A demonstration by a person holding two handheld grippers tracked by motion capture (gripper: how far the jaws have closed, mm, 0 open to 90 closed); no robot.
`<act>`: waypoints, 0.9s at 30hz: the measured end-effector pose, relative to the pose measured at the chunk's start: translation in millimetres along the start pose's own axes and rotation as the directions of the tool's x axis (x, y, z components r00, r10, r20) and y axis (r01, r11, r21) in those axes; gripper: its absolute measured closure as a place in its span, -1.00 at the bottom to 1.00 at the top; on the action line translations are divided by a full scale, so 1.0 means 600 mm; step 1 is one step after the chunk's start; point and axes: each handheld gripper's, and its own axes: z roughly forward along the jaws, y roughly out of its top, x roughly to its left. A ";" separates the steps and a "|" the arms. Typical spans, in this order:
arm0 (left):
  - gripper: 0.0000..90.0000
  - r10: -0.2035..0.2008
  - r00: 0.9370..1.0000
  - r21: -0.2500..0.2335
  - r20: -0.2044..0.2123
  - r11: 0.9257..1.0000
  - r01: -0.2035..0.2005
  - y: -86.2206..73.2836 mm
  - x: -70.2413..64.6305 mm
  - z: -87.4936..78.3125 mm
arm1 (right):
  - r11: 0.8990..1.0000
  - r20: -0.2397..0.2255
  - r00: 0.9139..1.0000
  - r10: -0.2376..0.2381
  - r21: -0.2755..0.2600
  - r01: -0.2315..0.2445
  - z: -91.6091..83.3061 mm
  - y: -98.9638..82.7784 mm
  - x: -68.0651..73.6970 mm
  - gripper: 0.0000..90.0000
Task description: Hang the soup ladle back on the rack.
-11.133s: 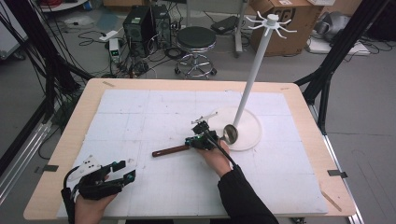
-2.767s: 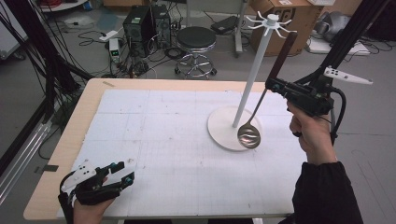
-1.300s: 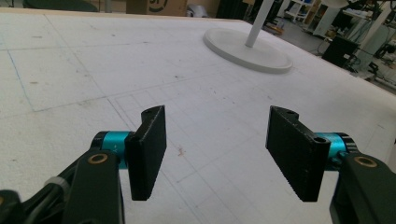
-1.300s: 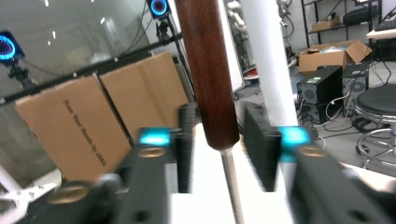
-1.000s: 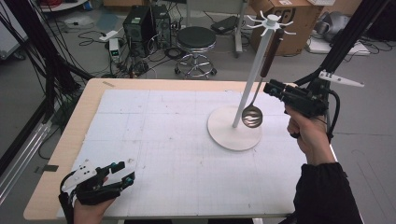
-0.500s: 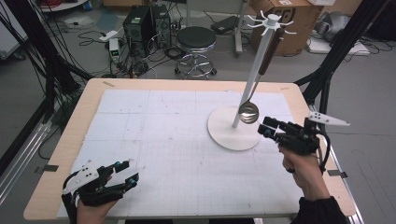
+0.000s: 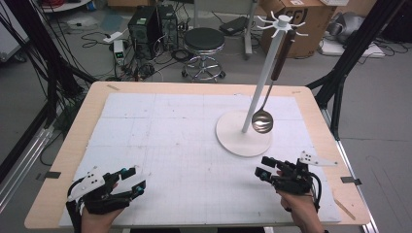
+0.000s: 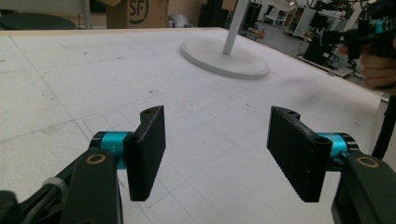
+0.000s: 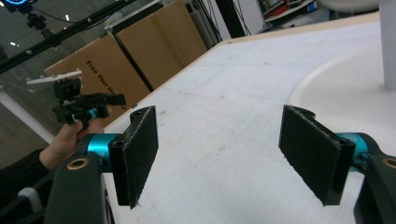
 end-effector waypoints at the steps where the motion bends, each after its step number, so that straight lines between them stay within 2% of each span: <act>1: -0.17 0.000 1.000 -0.001 0.002 1.000 0.000 0.000 0.000 0.000 | 1.000 0.003 1.000 0.006 0.000 -0.006 0.001 -0.007 -0.003 -0.39; 3: -0.20 0.003 1.000 0.000 0.003 1.000 -0.003 0.000 0.000 0.001 | 1.000 0.013 1.000 0.012 0.022 -0.012 0.004 -0.016 -0.006 -0.40; 8: -0.25 -0.010 1.000 -0.003 0.011 1.000 0.010 0.000 0.000 0.003 | 1.000 0.003 1.000 0.008 0.011 -0.009 0.004 -0.017 -0.003 -0.40; 10: -0.27 -0.022 1.000 -0.006 0.023 1.000 0.022 -0.001 -0.001 0.005 | 1.000 0.001 1.000 0.019 0.015 -0.019 0.006 -0.018 -0.001 -0.41; 15: -0.29 -0.056 0.997 -0.015 0.050 0.998 0.057 -0.004 0.003 0.010 | 0.999 0.000 1.000 0.003 0.033 -0.003 0.015 -0.025 0.004 -0.41; 27: -0.35 -0.058 0.997 -0.012 0.053 0.998 0.059 -0.005 0.002 0.012 | 0.999 -0.001 1.000 0.006 0.050 -0.006 0.023 -0.035 0.005 -0.43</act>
